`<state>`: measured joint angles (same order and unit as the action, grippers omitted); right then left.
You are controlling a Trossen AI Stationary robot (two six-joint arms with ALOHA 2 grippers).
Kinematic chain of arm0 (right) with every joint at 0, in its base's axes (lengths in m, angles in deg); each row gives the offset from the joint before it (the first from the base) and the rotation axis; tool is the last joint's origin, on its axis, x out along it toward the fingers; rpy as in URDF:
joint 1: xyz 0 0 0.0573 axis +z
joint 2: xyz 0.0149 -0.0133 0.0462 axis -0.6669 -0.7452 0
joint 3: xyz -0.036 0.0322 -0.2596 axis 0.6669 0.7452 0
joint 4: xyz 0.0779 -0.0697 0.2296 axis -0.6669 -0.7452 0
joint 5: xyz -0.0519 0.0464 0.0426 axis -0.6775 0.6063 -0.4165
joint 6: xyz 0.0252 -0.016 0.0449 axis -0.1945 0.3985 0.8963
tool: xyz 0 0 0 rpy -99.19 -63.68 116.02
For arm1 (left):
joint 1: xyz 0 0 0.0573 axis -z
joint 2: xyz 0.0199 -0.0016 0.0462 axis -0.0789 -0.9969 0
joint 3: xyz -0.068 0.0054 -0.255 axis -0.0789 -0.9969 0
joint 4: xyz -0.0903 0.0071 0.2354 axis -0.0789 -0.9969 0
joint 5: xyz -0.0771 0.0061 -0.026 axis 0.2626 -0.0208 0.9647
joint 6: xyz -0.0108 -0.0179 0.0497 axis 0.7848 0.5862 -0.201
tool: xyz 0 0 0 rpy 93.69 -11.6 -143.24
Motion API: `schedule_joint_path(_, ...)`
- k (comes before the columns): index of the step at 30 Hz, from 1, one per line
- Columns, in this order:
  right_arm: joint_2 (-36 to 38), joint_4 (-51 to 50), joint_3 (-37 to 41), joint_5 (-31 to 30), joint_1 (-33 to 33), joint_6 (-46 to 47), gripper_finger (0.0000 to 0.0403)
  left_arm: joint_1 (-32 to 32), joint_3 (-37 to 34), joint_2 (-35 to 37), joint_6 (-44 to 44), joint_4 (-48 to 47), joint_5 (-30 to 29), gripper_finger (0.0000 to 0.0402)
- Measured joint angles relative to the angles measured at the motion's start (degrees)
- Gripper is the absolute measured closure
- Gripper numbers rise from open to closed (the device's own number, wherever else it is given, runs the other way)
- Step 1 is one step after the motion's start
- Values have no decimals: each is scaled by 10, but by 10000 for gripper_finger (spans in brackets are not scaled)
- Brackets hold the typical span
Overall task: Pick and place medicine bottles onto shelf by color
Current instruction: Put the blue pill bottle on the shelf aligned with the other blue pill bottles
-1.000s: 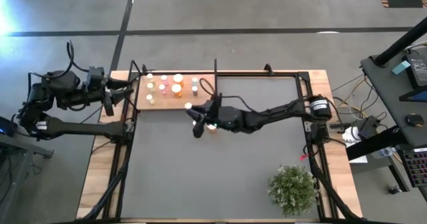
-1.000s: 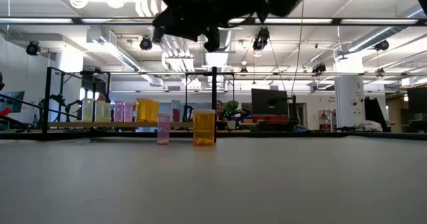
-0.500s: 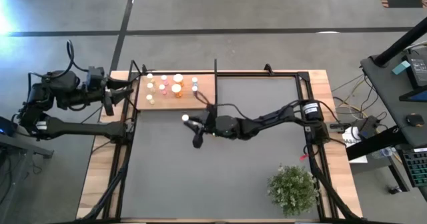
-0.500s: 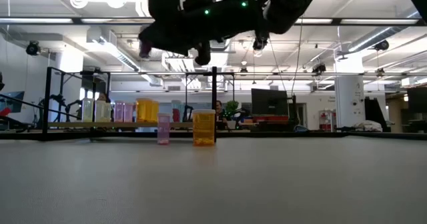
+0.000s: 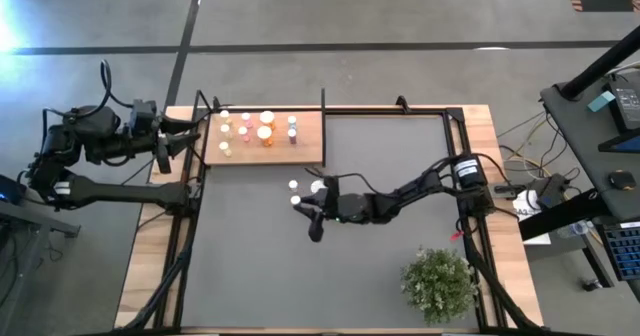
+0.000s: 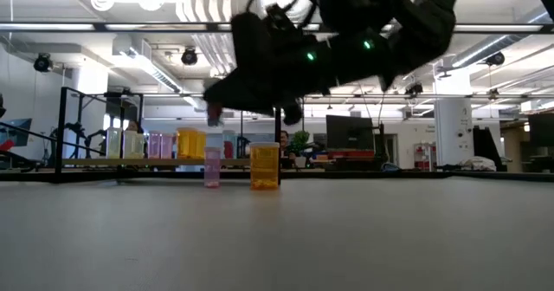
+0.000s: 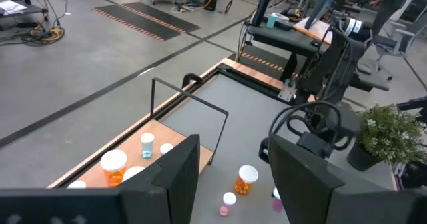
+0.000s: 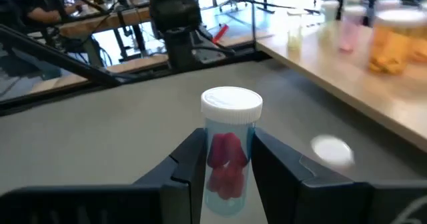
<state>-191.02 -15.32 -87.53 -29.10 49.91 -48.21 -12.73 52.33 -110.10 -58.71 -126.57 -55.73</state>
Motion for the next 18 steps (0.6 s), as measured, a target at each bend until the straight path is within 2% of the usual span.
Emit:
schedule_joint_path(7,-1,112,86,0,6,19,305,0,0,-7,1,0,0,240)
schedule_joint_path(18,-2,106,114,0,5,-1,305,0,0,-24,0,0,0,240)
